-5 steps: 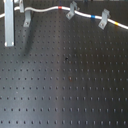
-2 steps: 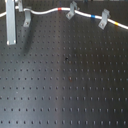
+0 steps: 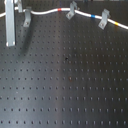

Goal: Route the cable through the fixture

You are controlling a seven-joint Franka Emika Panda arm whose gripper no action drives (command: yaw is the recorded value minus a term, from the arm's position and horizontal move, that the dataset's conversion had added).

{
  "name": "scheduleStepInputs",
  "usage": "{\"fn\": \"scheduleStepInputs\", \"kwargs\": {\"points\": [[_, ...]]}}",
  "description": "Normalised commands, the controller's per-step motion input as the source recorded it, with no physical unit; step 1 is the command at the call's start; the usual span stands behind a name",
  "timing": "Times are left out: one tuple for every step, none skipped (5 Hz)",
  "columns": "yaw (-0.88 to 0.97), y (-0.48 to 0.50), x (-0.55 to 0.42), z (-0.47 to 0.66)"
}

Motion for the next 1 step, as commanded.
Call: {"fn": "scheduleStepInputs", "kwargs": {"points": [[0.00, 0.057, -0.101, 0.24]]}}
